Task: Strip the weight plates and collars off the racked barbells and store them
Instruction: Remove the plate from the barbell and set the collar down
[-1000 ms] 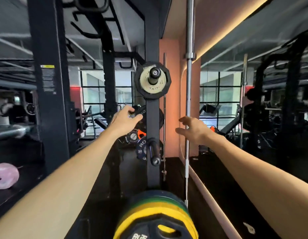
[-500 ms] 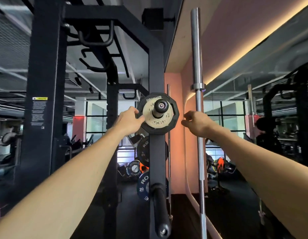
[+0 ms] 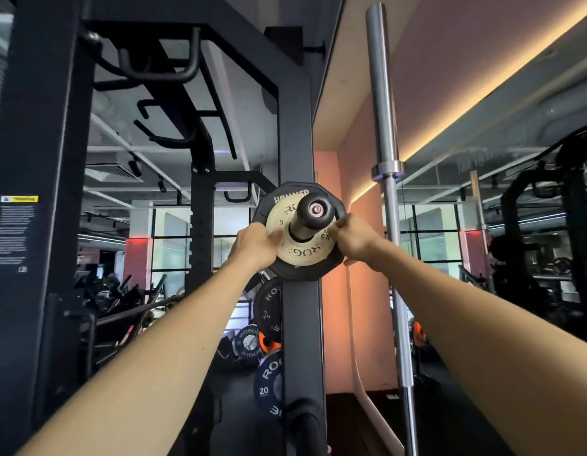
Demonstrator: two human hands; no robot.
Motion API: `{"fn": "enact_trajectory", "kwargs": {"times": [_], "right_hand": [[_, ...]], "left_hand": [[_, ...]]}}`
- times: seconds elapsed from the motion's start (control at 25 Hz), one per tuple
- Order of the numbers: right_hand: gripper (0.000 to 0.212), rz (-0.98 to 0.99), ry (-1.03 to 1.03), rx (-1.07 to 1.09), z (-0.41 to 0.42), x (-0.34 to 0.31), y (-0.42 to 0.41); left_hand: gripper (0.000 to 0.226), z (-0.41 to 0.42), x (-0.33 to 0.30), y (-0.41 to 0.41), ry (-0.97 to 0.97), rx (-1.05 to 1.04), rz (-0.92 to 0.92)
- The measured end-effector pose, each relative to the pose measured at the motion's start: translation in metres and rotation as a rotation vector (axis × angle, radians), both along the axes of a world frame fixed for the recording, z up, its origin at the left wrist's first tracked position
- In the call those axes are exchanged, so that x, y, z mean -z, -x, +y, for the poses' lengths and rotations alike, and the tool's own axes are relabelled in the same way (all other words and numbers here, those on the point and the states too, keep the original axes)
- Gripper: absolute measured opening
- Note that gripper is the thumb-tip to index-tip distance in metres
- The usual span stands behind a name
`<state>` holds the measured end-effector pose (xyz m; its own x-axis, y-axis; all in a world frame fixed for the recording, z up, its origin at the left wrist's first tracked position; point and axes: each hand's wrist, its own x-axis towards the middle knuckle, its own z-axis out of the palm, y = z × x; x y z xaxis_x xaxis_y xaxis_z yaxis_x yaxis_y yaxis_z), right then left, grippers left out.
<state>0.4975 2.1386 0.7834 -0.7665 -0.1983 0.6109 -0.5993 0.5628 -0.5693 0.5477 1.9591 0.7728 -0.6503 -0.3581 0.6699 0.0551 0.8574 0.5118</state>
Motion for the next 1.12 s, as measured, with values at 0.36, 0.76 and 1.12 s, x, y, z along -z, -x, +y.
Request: {"fn": "enact_trajectory", "kwargs": {"times": [0.36, 0.76, 1.12], "right_hand": [[0.021, -0.127, 0.405, -0.245, -0.003, 0.009, -0.015], [0.021, -0.051, 0.403, -0.306, 0.053, 0.023, -0.161], [0.023, -0.182, 0.215, -0.502, 0.011, 0.057, -0.281]], "left_hand": [[0.022, 0.005, -0.004, -0.021, -0.356, 0.319, 0.024], [0.014, 0.045, 0.006, -0.162, -0.384, 0.419, 0.103], [0.015, -0.005, 0.036, -0.311, -0.339, 0.239, 0.033]]}}
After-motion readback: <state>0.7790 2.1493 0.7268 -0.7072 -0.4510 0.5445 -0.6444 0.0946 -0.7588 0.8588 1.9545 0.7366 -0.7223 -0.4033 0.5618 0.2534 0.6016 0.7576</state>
